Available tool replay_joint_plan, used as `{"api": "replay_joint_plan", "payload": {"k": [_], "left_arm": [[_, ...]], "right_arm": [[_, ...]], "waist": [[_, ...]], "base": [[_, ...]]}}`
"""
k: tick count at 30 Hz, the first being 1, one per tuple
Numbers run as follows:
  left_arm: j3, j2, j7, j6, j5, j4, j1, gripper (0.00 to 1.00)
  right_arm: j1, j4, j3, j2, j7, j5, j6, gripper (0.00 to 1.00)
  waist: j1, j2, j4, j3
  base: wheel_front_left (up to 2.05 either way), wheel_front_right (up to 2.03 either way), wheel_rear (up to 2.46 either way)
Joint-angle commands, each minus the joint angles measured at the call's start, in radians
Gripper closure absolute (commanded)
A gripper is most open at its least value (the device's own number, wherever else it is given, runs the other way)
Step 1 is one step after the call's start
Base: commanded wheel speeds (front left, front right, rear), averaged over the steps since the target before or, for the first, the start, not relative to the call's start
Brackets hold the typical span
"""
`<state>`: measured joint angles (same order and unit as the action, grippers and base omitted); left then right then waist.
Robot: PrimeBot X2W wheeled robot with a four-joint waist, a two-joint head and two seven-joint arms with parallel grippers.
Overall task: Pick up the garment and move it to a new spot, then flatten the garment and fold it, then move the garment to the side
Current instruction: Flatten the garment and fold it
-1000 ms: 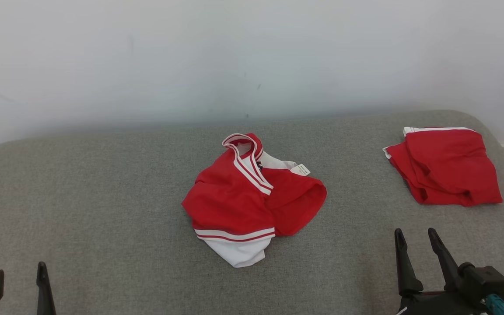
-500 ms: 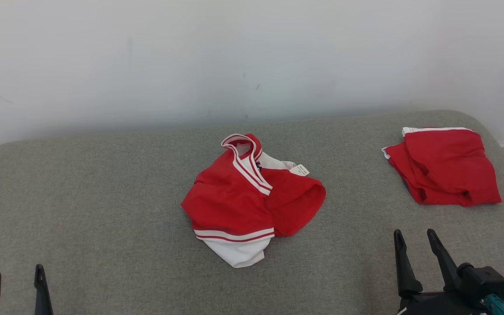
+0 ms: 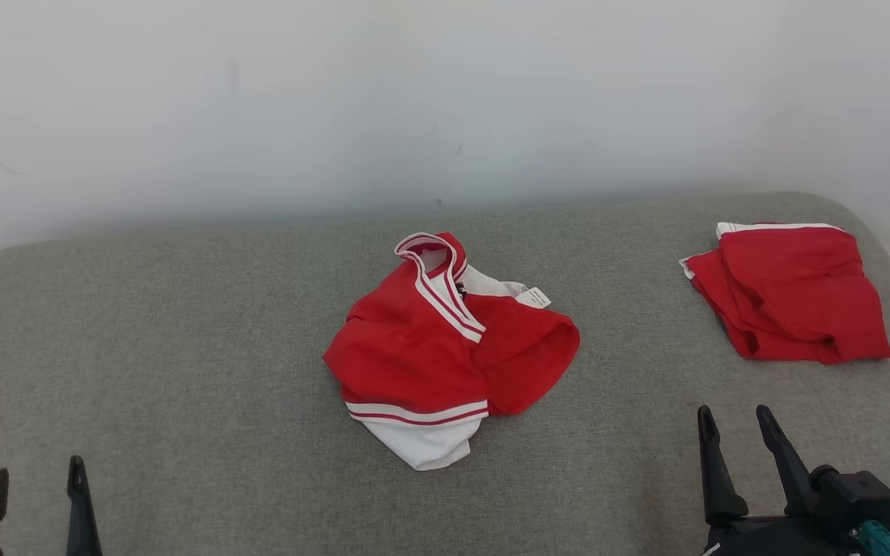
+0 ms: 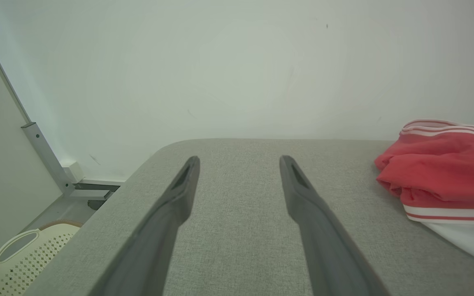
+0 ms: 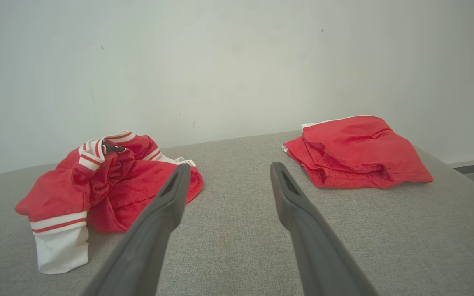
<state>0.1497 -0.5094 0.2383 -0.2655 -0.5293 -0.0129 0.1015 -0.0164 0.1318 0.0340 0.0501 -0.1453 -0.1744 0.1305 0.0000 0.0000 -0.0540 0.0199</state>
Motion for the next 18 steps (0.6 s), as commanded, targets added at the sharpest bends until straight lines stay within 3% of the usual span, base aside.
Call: {"api": "replay_joint_plan", "payload": {"k": [1, 12, 18], "left_arm": [[0.000, -0.002, -0.001, -0.006, 0.008, -0.001, -0.012, 0.00], [-0.018, 0.011, 0.008, 0.005, -0.017, -0.016, -0.039, 0.00], [0.066, 0.032, -0.020, 0.055, 0.007, -0.018, -0.112, 0.00]], "right_arm": [[-0.005, -0.003, 0.003, 0.000, 0.000, 0.002, 0.001, 0.00], [-0.001, -0.005, -0.005, 0.000, 0.000, -0.002, 0.001, 0.00], [0.014, -0.003, -0.006, 0.000, 0.003, -0.002, 0.001, 0.00]], "waist": [[0.0000, 0.0000, 0.003, -0.002], [0.0000, 0.0000, -0.002, -0.010], [0.0000, 0.0000, -0.012, -0.025]], "base": [[0.00, 0.00, 0.00], [0.00, 0.00, 0.00], [0.00, 0.00, 0.00]]}}
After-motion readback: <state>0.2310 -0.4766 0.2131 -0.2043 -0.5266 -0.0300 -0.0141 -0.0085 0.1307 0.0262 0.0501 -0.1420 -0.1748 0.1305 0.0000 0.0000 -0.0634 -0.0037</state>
